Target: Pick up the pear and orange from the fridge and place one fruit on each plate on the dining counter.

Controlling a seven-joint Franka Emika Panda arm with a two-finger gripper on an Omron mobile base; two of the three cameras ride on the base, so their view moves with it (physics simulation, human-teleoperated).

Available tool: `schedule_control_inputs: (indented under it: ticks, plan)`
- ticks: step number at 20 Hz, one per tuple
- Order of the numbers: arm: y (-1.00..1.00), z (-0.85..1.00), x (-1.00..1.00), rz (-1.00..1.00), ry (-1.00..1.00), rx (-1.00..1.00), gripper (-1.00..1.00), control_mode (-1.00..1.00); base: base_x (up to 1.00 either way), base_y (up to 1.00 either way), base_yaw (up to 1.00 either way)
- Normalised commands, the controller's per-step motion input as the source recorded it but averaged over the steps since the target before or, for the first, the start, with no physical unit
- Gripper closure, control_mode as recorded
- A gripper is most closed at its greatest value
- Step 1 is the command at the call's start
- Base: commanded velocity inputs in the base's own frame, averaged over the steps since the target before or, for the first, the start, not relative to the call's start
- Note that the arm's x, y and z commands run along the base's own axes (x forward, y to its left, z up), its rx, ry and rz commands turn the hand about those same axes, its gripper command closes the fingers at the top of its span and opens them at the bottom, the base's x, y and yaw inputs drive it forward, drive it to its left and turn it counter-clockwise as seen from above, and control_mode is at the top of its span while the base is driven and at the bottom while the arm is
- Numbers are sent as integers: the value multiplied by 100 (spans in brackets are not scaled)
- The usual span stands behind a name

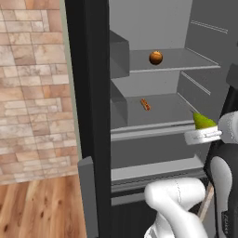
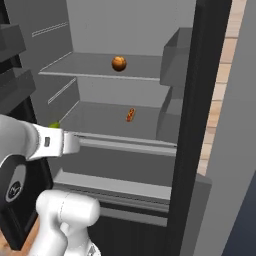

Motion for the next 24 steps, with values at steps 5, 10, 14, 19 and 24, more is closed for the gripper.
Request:
schedule_control_inputs:
  ticks: [5, 10, 14, 19, 24]
  plan:
    - [0, 0, 0, 0, 0, 0, 100, 100, -55, 23, -8]
    - [0, 0, 0, 0, 0, 0, 100, 100, -47, 58, -37]
    - [0, 0, 0, 0, 0, 0, 100, 100, -42, 73, -47]
    - [0, 0, 0, 0, 0, 0, 100, 100, -53, 37, -62]
    - [0, 0, 0, 0, 0, 0, 100, 100, -57, 10, -72]
